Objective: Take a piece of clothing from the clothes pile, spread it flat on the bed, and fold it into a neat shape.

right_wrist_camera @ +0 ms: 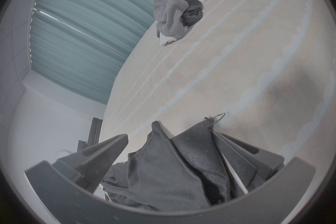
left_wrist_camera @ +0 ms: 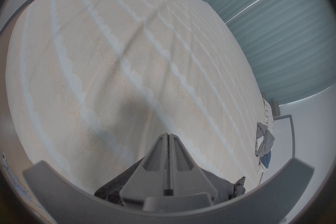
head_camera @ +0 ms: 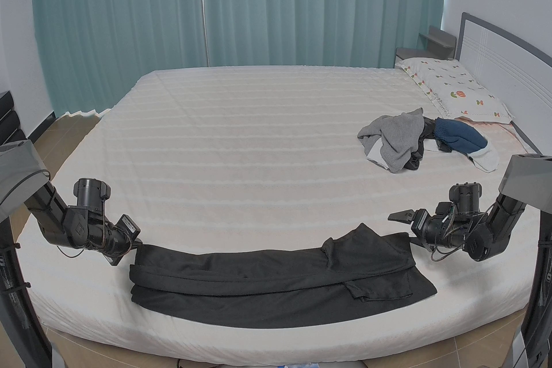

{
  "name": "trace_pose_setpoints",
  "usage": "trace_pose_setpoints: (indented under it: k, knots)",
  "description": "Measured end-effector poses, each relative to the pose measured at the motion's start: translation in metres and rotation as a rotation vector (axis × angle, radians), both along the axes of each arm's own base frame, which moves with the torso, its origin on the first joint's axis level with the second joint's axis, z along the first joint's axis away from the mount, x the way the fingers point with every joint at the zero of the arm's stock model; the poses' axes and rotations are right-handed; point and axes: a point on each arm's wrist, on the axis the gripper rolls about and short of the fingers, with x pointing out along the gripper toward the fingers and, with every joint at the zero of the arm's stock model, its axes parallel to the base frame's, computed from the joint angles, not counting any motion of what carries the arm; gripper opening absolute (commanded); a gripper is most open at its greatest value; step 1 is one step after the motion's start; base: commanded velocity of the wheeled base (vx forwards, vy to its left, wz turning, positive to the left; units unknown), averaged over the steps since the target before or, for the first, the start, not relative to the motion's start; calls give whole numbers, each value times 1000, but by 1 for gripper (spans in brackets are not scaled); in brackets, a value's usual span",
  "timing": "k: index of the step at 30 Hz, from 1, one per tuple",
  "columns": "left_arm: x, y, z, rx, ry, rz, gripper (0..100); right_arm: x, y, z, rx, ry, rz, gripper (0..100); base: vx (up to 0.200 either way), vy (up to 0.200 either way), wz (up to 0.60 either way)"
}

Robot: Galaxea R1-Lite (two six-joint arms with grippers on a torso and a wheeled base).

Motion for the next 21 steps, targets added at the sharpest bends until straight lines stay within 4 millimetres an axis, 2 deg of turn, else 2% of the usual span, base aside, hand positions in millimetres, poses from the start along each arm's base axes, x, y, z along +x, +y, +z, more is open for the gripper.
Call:
trace_pose_setpoints:
  k: [3, 4, 13, 21]
  knots:
    - [0, 0, -1, 0, 3, 0, 0, 1, 1, 0, 0, -3, 4, 100, 0, 0, 0]
    - [0, 0, -1, 0, 3, 0, 0, 1, 2, -1, -1, -3, 5, 0, 0, 0, 0]
    - [0, 0, -1, 0, 4, 0, 0, 4, 5, -11, -10, 14, 15, 0, 0, 0, 0]
    - [0, 1, -1, 0, 5, 3, 0, 9, -4, -13, -13, 6, -8, 0, 0, 0, 0]
